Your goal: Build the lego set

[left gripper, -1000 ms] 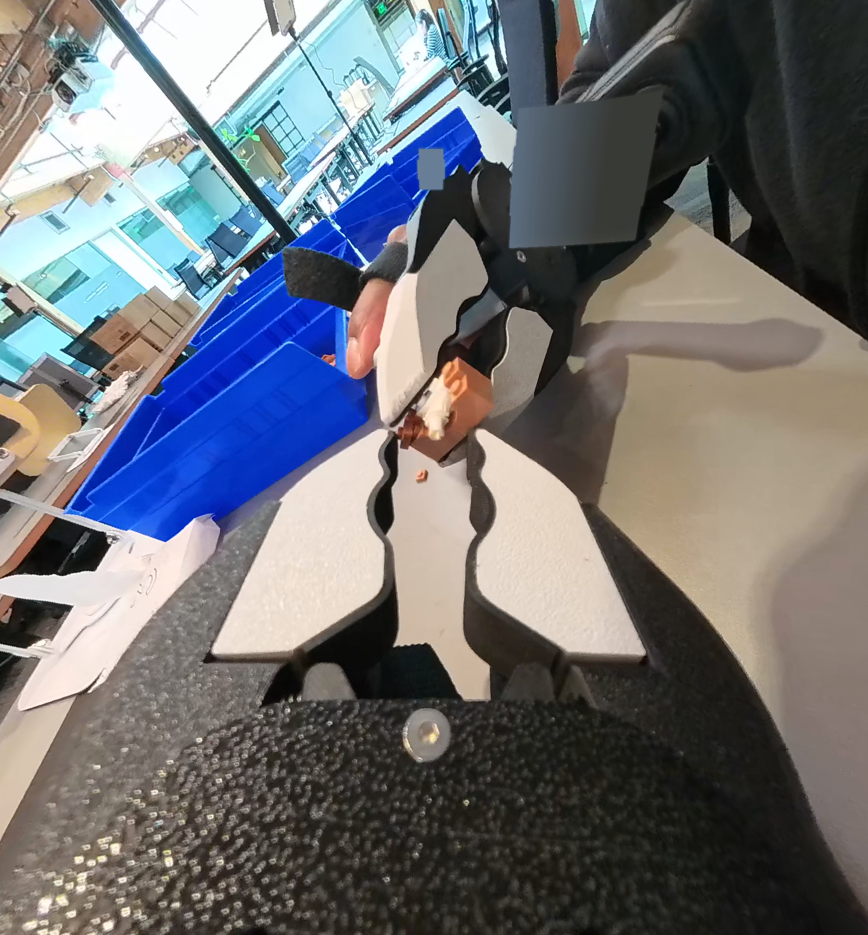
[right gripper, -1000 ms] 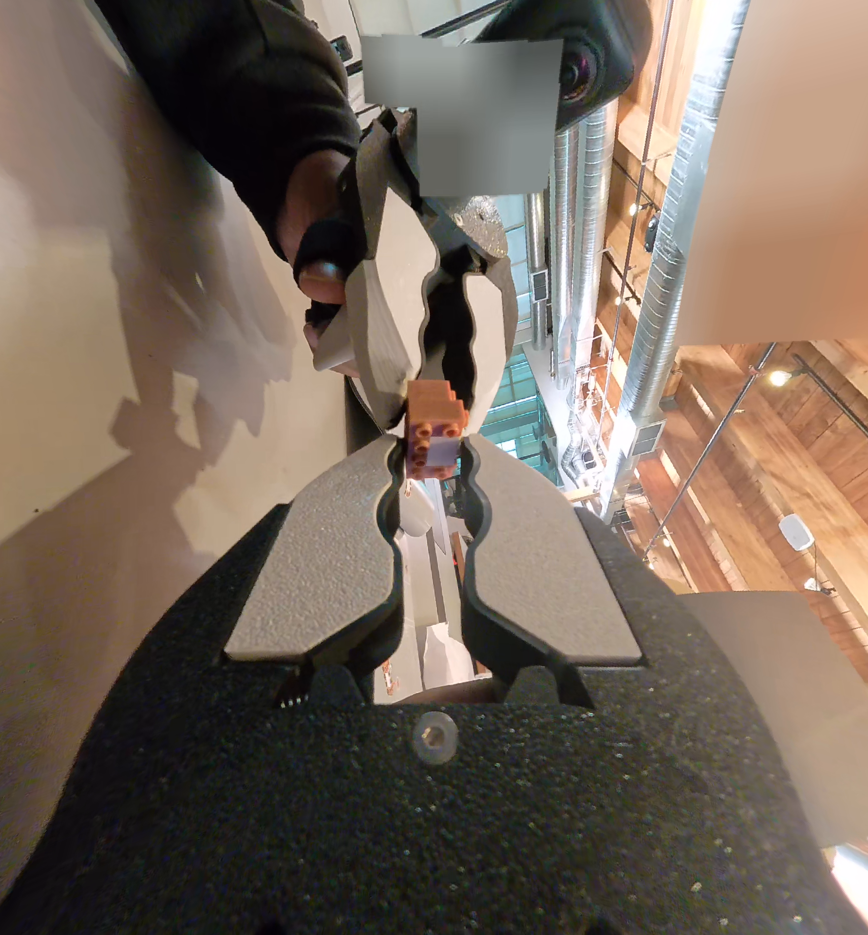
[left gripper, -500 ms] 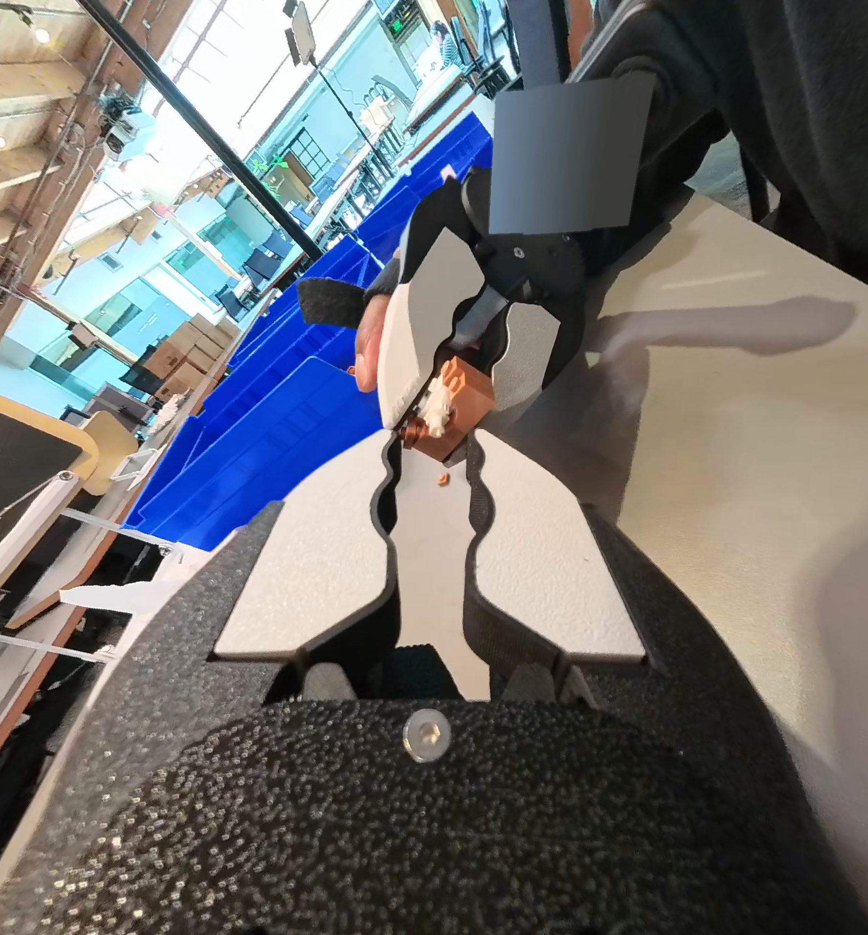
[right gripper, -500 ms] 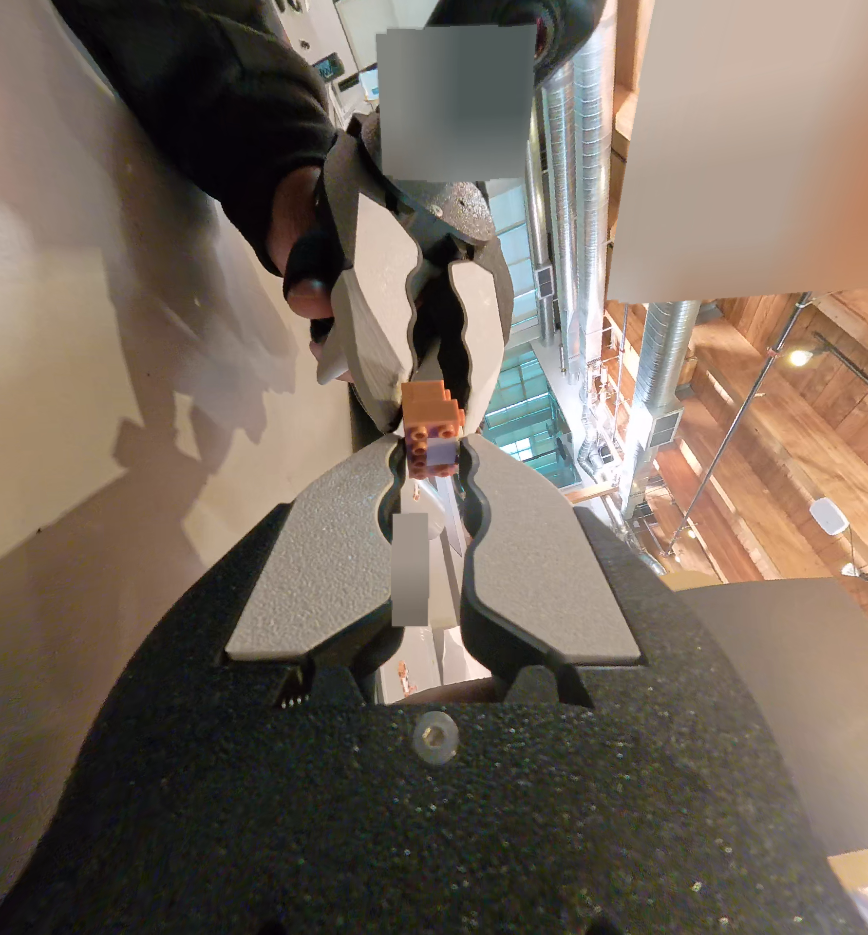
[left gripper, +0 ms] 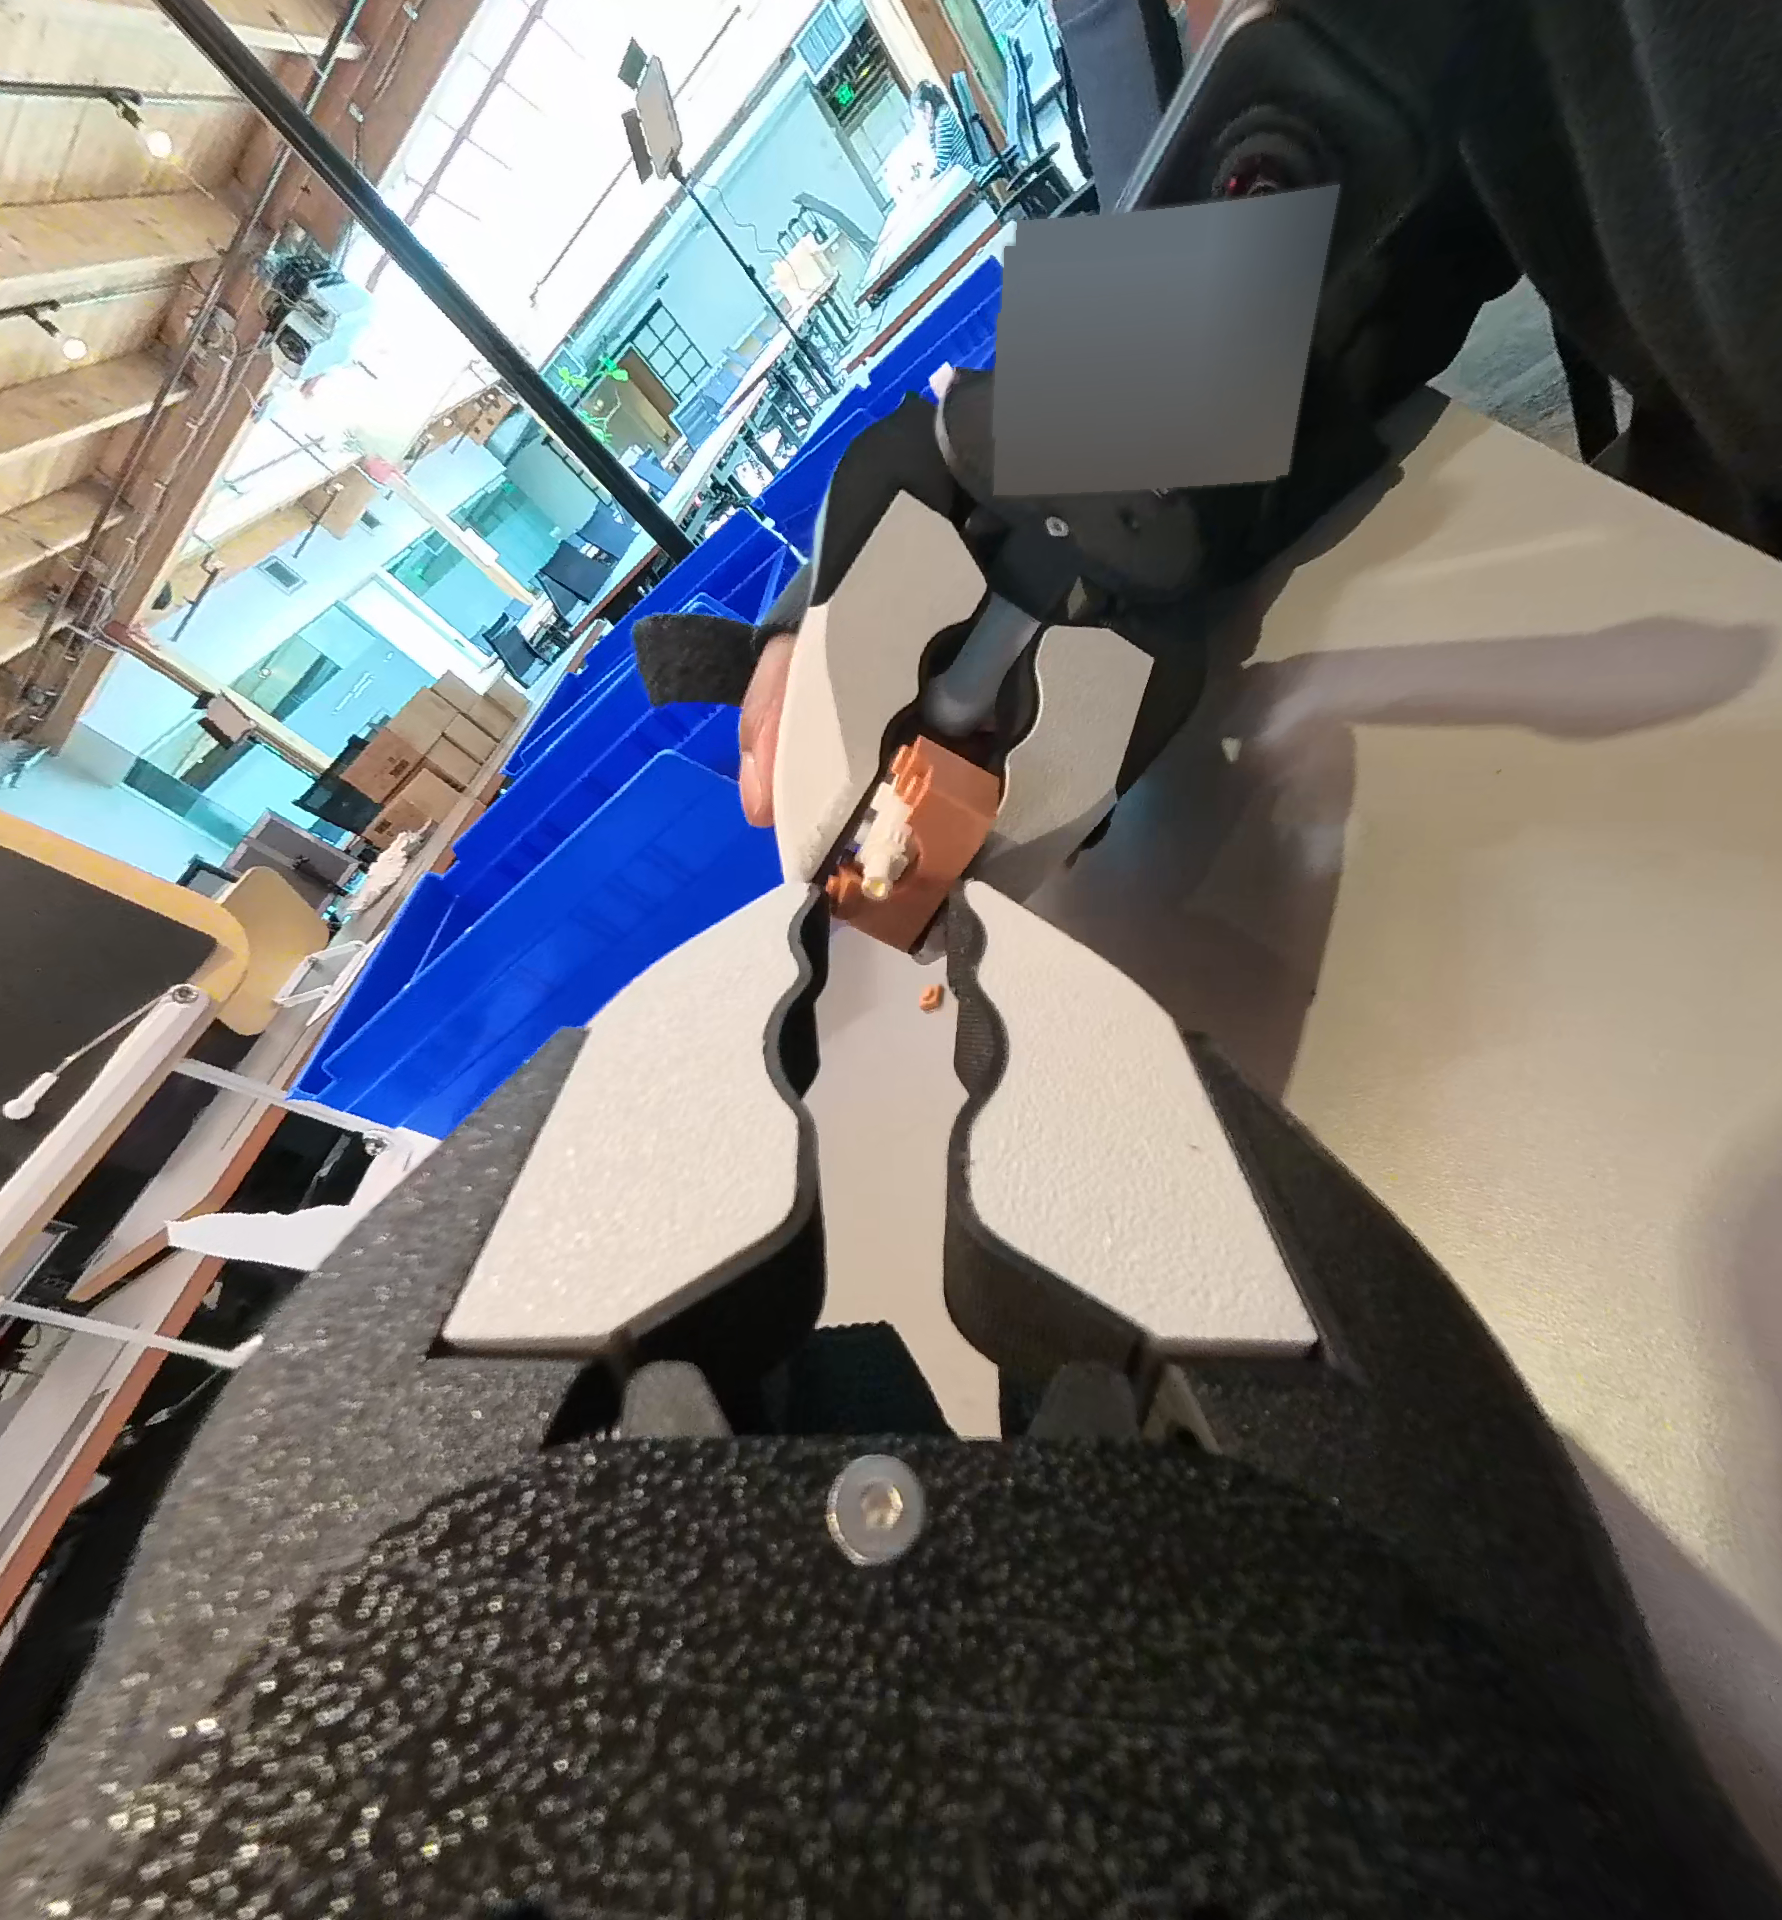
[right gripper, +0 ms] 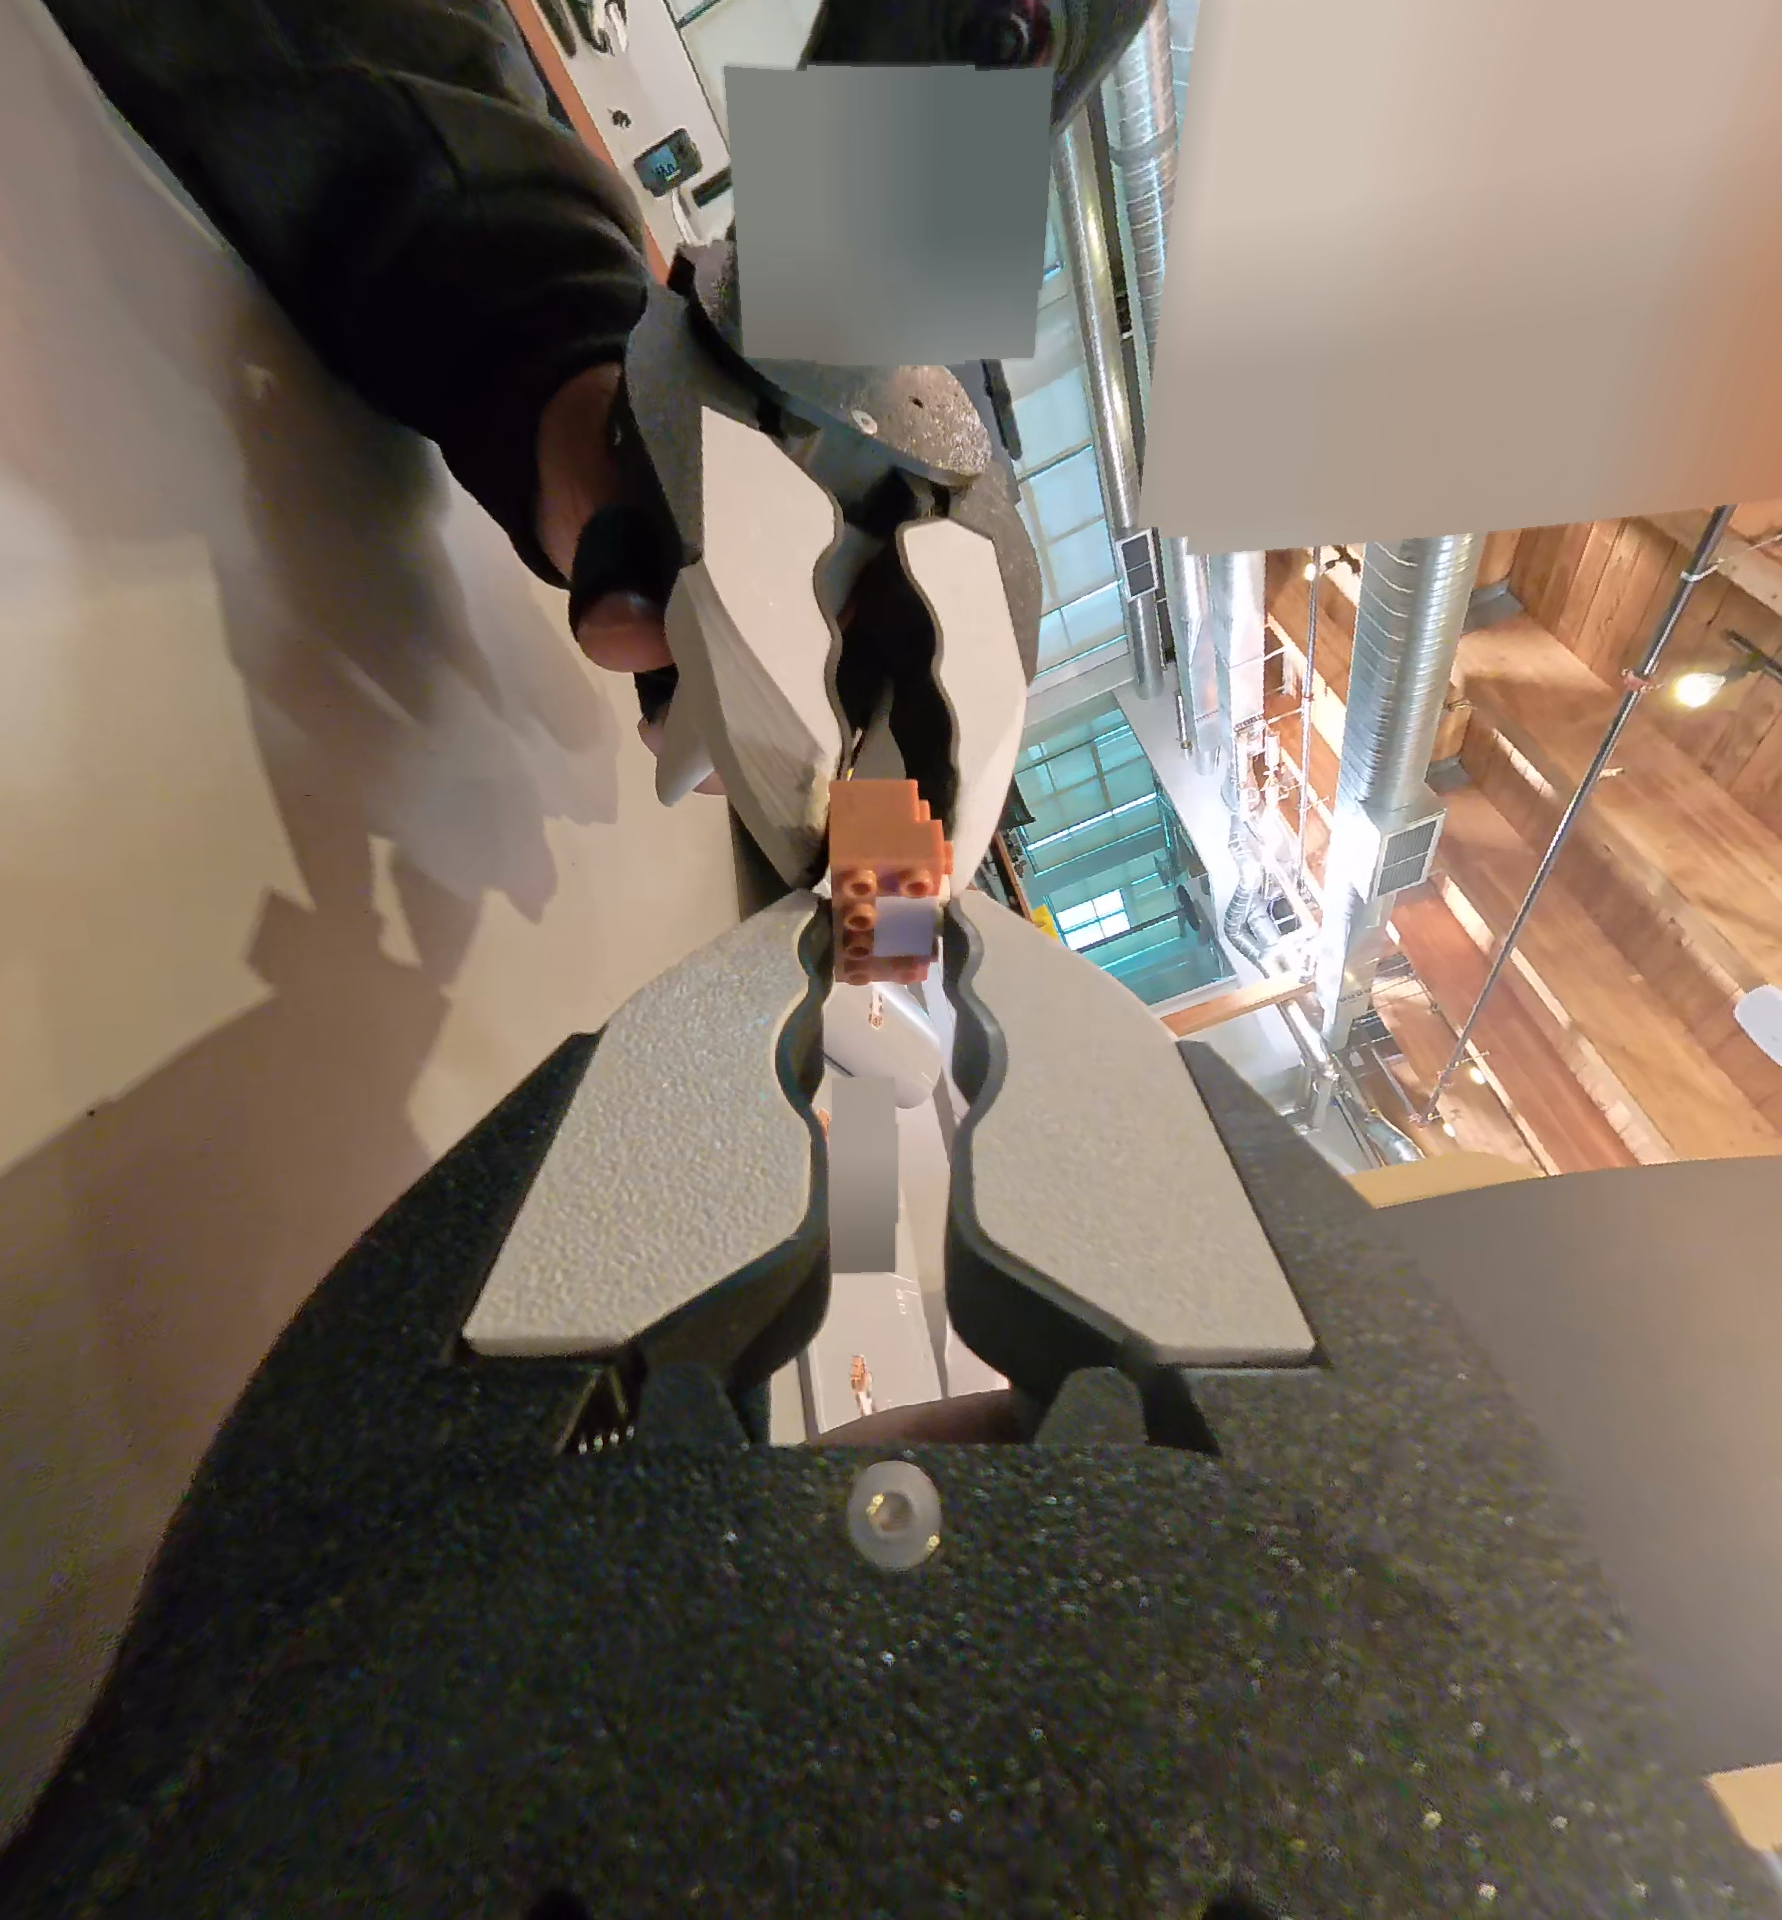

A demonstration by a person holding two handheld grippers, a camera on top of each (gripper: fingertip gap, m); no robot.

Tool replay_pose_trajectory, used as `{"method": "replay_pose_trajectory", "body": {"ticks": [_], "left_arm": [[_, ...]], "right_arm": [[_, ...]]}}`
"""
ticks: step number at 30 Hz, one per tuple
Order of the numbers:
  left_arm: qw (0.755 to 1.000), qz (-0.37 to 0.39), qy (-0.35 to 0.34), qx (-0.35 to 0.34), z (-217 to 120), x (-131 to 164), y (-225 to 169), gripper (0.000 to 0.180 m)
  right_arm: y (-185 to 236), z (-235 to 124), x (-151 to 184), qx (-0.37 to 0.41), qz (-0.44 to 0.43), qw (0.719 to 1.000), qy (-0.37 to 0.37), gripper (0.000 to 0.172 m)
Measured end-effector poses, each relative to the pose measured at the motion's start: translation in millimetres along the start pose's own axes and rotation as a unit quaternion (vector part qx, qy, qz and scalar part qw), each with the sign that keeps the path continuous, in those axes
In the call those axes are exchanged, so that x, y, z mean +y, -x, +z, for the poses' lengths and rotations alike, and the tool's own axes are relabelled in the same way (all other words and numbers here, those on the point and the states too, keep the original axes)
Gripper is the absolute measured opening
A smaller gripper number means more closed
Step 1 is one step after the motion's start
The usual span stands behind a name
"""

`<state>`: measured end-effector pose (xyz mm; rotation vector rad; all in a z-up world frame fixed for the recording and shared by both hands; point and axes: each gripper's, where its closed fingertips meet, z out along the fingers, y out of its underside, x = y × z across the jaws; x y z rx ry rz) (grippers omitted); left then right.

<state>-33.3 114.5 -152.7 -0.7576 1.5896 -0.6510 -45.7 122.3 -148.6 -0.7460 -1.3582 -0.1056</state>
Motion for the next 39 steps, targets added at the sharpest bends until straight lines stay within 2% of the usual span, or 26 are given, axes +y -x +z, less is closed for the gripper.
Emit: {"method": "replay_pose_trajectory", "body": {"ticks": [6, 13, 20, 27, 39], "left_arm": [[1.0, -0.014, 0.003, 0.006, 1, 3, -1, 0.024], [0.999, -0.036, -0.006, 0.007, 2, 2, -1, 0.029], [1.0, -0.003, -0.008, -0.023, 4, -1, 2, 0.033], [0.999, 0.023, -0.004, -0.044, 5, -2, 3, 0.034], [0.995, -0.069, -0.055, 0.037, -3, -9, -7, 0.023]], "right_arm": [[1, 0, 4, -0.005, -0.013, 1.0, 0.01, 0.019], [-2, 0, 4, -0.01, 0.033, 0.999, 0.008, 0.019], [-7, -1, 1, -0.023, 0.121, 0.992, -0.015, 0.019], [-7, -2, 0, -0.036, 0.146, 0.988, -0.019, 0.019], [1, -4, -11, -0.067, 0.149, 0.985, -0.048, 0.021]]}}
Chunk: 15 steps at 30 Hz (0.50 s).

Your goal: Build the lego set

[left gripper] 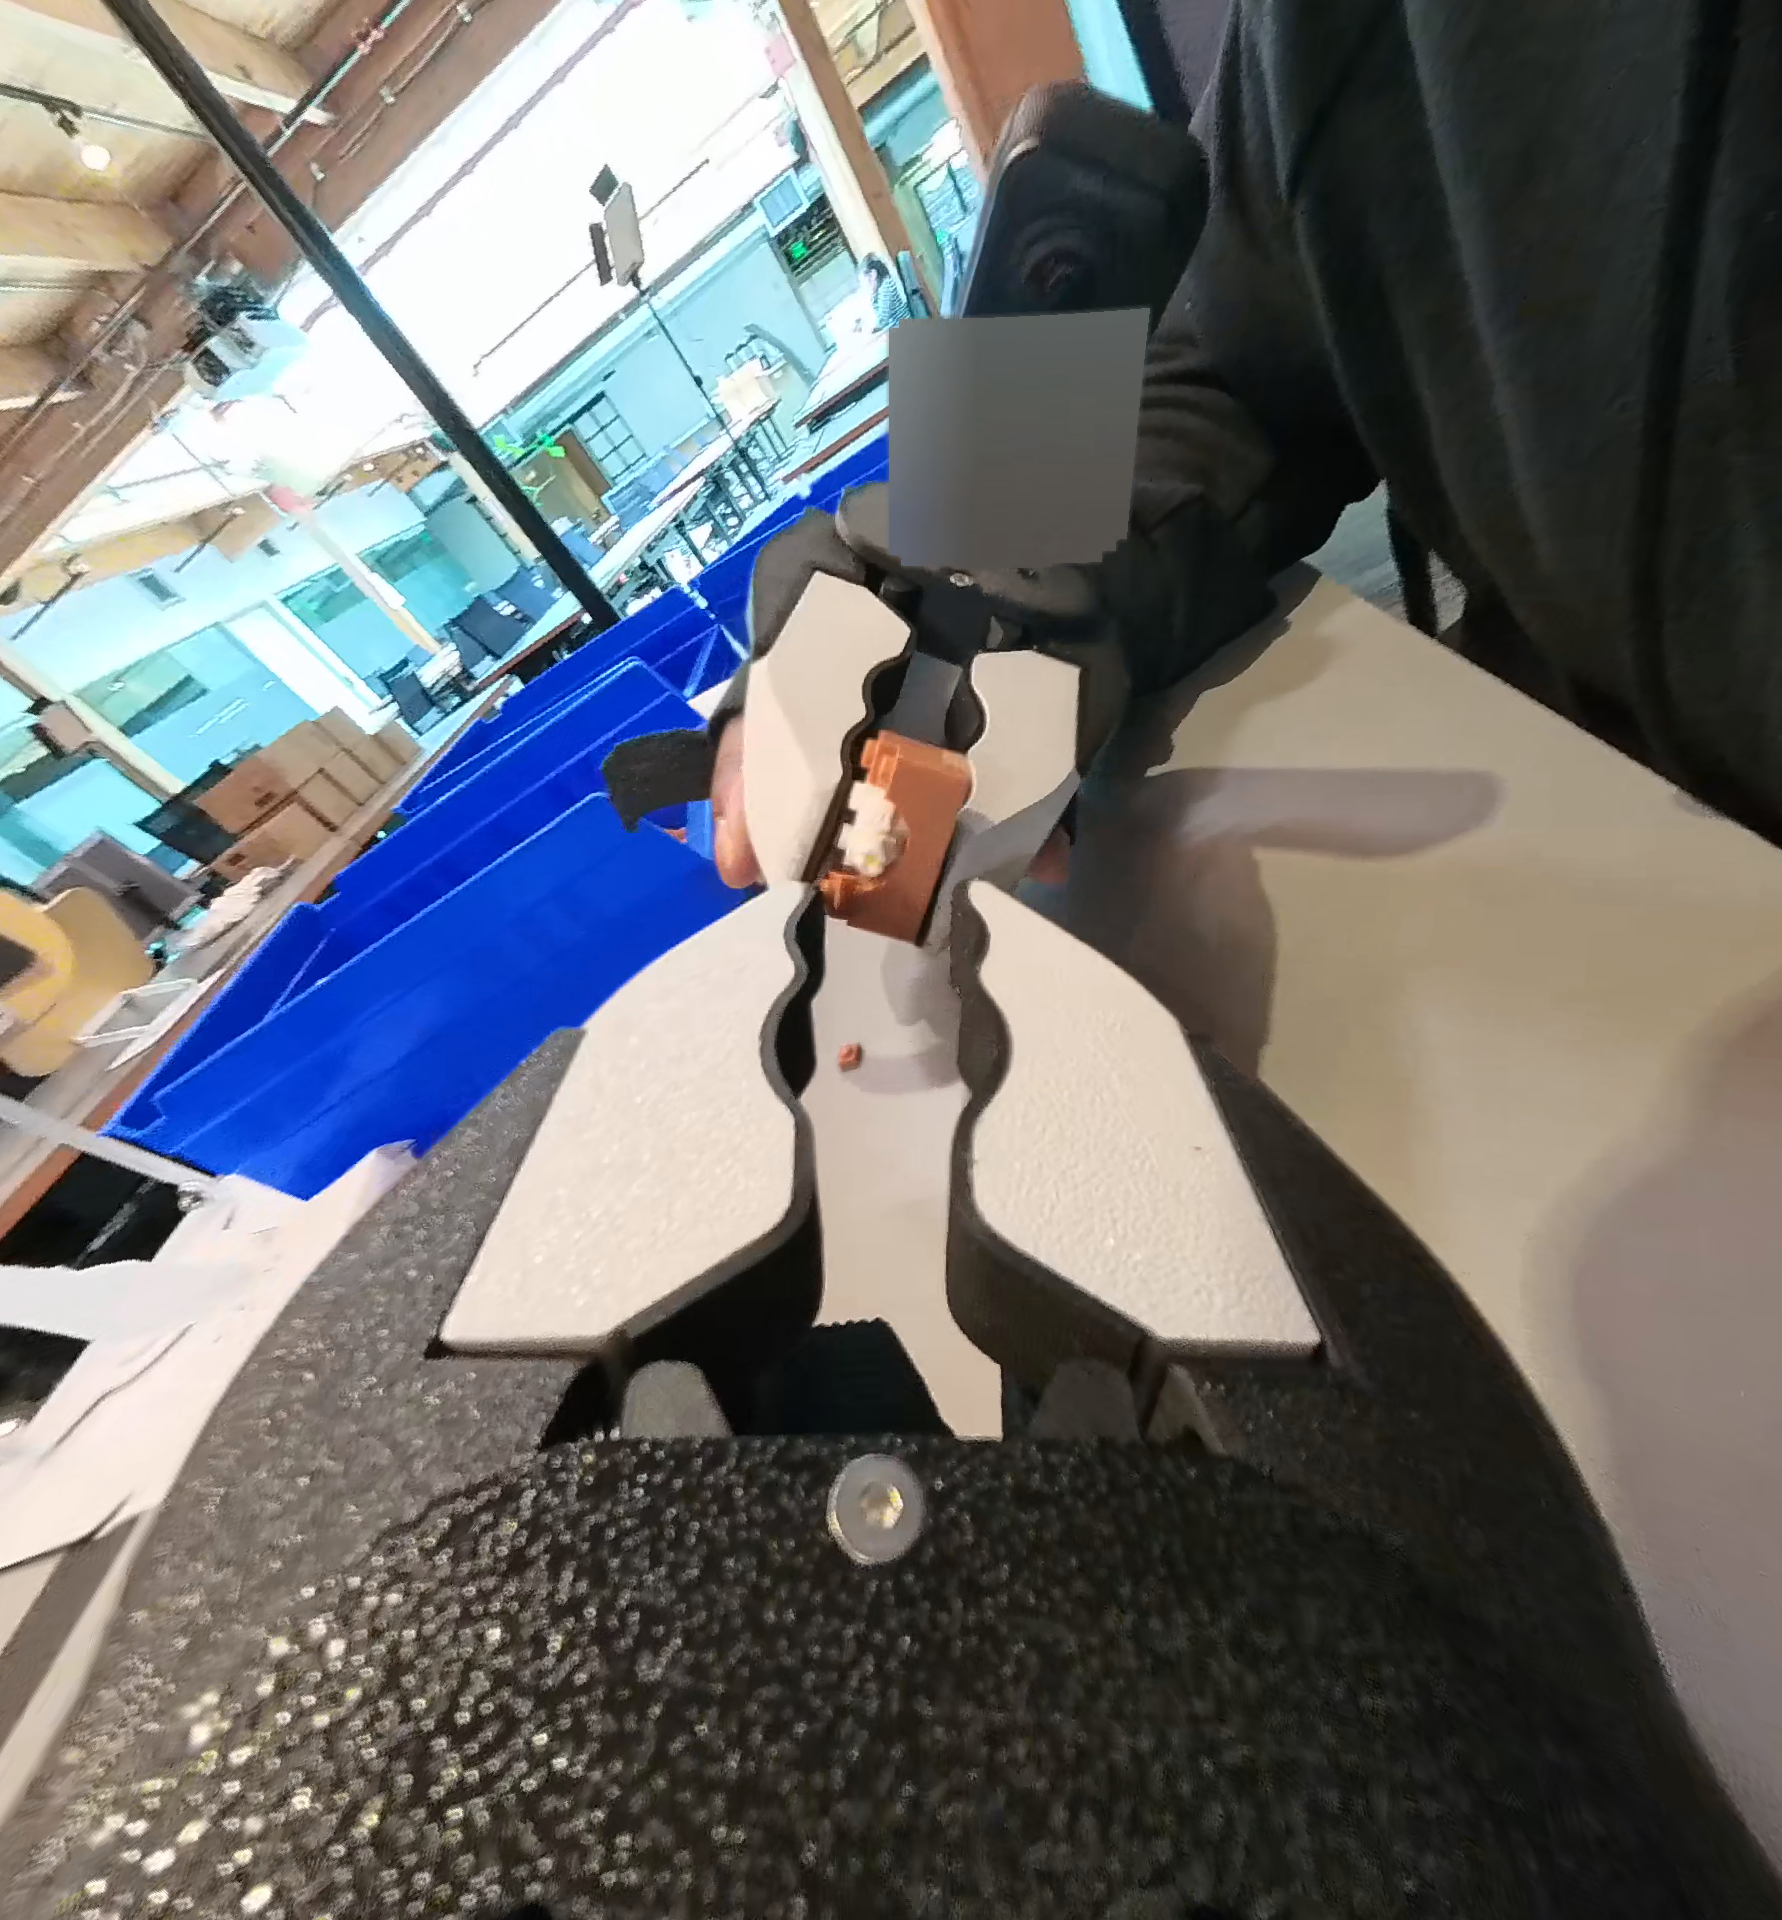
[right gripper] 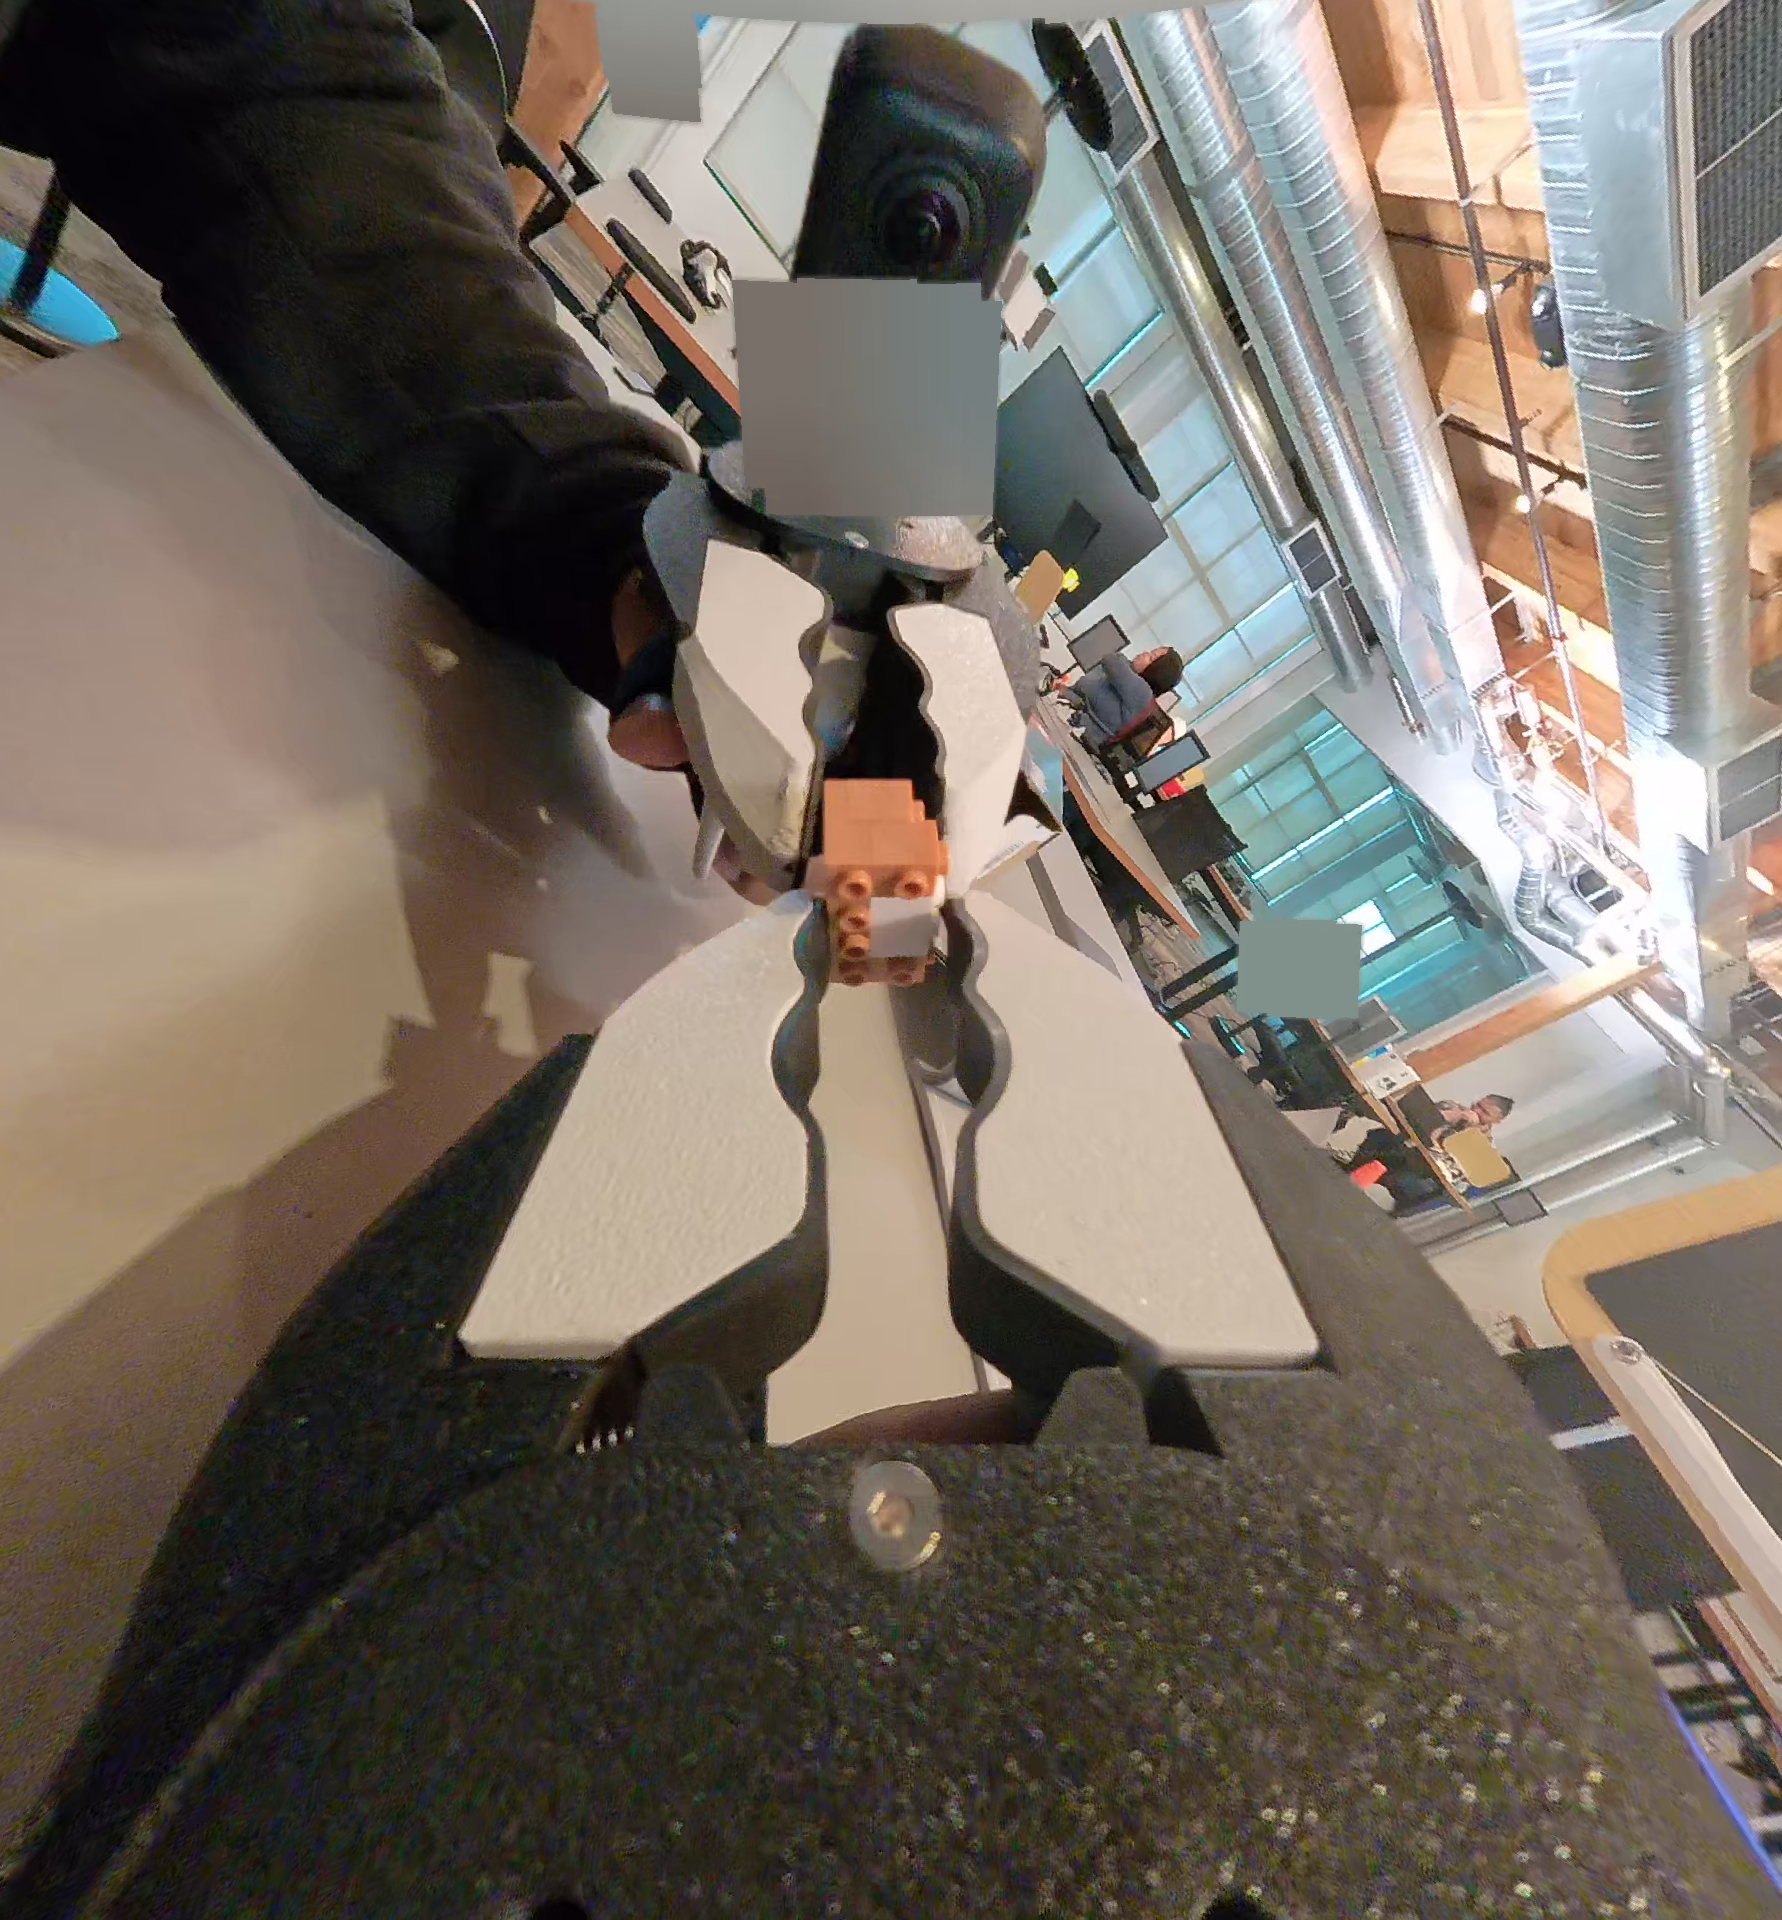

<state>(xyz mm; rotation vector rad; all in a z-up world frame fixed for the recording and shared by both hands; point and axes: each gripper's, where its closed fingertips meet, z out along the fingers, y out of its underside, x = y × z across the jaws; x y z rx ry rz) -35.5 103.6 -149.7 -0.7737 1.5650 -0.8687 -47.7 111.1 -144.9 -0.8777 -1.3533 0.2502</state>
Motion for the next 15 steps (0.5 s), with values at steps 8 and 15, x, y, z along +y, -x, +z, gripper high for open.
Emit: {"method": "replay_pose_trajectory", "body": {"ticks": [8, 15], "left_arm": [[0.998, -0.04, -0.035, 0.035, -1.1, -4.0, -6.7, 0.022], [0.997, -0.047, -0.042, 0.038, -2.2, -5.7, -6.5, 0.019]], "right_arm": [[4.3, -0.8, -5.9, -0.014, 0.012, 1.0, -0.016, 0.024], [5.2, -1.0, -7.3, -0.019, 0.009, 1.0, -0.019, 0.022]]}}
